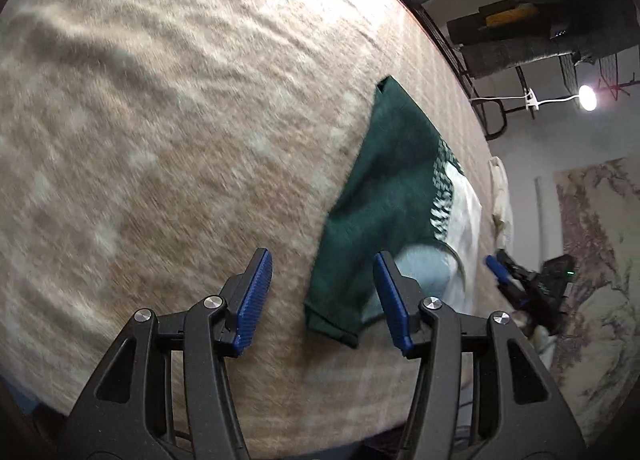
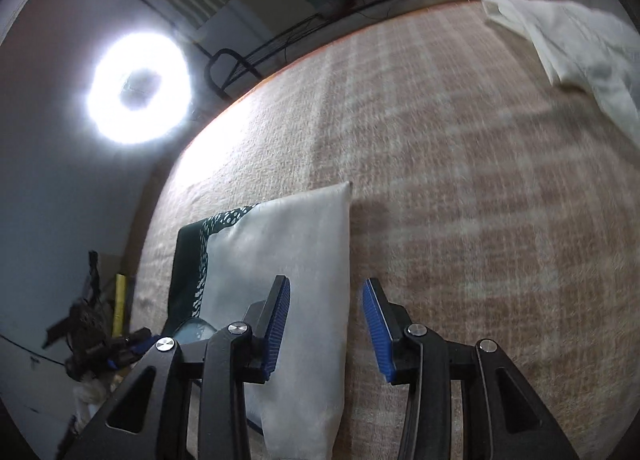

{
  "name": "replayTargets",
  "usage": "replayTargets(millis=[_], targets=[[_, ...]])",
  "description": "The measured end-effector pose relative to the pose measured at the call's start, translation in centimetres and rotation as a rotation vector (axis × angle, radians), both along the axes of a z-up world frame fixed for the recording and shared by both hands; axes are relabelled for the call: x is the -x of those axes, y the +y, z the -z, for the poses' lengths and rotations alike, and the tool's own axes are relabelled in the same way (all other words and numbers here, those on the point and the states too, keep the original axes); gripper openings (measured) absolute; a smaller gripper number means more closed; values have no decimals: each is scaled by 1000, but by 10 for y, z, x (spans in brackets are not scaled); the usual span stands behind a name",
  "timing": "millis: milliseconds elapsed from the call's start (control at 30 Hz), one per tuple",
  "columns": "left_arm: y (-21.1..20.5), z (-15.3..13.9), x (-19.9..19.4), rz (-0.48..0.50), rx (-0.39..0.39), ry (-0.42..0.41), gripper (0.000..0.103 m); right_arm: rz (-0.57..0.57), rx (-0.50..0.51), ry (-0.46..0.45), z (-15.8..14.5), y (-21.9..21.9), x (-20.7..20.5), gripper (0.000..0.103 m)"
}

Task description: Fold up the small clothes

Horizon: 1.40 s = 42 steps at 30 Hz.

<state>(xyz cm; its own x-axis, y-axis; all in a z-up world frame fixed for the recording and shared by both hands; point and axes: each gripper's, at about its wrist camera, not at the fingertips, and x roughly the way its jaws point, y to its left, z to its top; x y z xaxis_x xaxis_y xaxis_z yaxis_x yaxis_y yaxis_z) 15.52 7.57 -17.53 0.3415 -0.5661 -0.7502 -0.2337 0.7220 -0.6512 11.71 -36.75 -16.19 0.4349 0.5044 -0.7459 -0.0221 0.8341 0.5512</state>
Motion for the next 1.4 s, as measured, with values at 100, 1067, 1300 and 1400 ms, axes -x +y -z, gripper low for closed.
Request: replayTargets(millis=[100, 1067, 1300, 1400], targets=[[-6, 3, 5, 6, 41, 24, 54, 8, -21, 43, 13, -3, -1, 41], [-74, -40, -16, 110, -161, -172, 6, -39, -11, 14, 19, 59, -26, 3], [-82, -64, -16, 112, -144, -240, 6, -47, -5, -80, -19, 63, -22, 2], [-96, -72, -19, 134, -151, -268, 5, -56, 7, -104, -31, 65, -20, 2]])
